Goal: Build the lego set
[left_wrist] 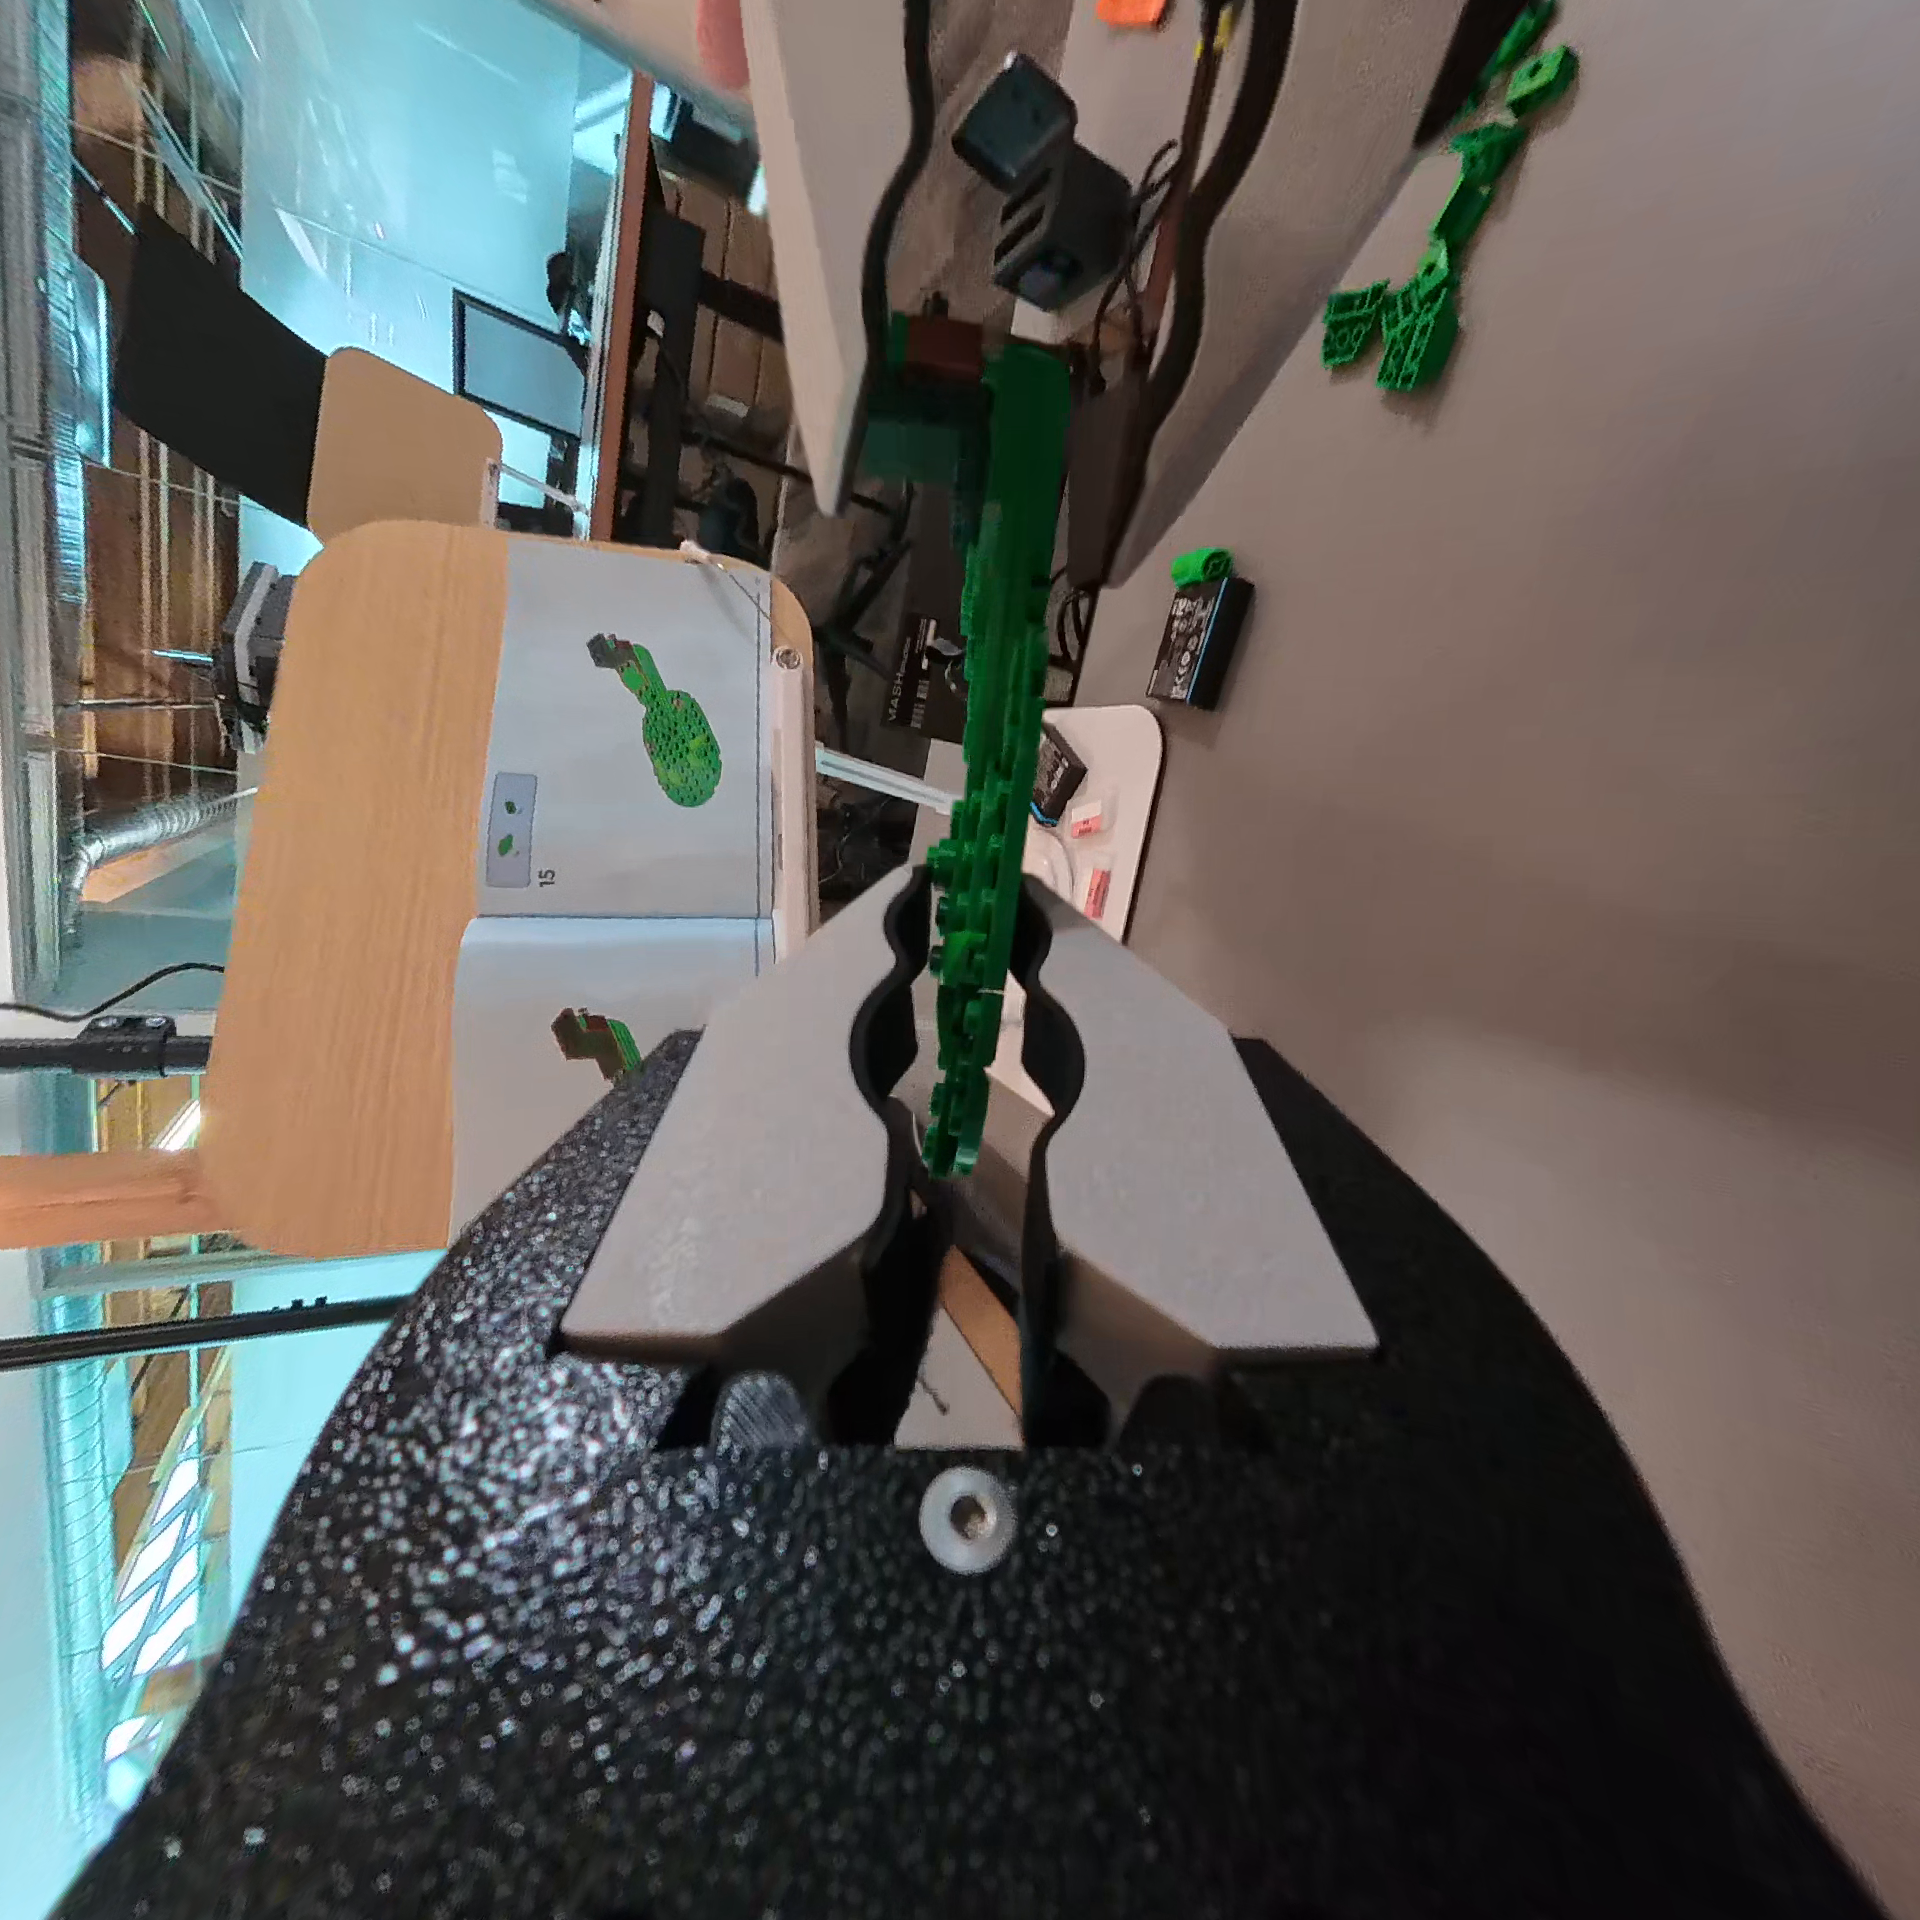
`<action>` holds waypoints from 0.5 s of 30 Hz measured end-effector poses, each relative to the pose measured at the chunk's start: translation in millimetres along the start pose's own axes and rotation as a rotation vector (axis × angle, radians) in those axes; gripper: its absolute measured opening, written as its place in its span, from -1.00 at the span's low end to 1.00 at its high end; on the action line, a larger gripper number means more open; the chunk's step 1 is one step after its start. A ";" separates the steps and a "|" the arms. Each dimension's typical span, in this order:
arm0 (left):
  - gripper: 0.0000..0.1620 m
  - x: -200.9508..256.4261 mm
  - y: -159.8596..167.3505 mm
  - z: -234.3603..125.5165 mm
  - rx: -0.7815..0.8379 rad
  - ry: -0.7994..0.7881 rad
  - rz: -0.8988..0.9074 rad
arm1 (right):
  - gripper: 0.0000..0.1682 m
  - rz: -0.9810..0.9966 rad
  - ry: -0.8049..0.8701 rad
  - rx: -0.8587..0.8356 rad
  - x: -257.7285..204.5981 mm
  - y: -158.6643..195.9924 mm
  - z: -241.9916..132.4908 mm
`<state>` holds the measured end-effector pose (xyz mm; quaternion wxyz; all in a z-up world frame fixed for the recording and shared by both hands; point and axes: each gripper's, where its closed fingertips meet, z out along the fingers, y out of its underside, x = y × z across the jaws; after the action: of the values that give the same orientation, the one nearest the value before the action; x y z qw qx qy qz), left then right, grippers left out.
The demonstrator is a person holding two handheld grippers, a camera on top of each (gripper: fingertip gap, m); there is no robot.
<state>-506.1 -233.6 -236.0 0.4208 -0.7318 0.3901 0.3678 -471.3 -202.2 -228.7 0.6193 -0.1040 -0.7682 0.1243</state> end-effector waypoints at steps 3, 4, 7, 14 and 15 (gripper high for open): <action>-0.85 1.4 -1.3 1.9 -0.018 0.002 0.012 | -0.60 0.006 -0.008 -0.085 -7.1 10.6 12.5; -0.85 1.3 -1.4 1.7 -0.025 0.001 0.012 | -0.66 -0.001 0.007 -0.122 -6.3 15.9 15.5; -0.85 0.1 -2.8 1.3 -0.029 -0.007 0.010 | -0.75 0.003 0.046 -0.184 -4.0 22.2 20.7; -0.85 -9.3 0.3 -4.7 -0.040 -0.061 0.007 | -0.78 0.077 0.103 -0.184 -0.2 17.5 28.0; -0.85 -9.8 0.3 -5.5 -0.041 -0.064 0.008 | -0.78 0.079 0.104 -0.180 -0.3 17.0 28.3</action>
<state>-509.3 -236.1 -225.5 0.4166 -0.7265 0.3717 0.4006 -498.8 -188.0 -240.1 0.6412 -0.1958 -0.7383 0.0736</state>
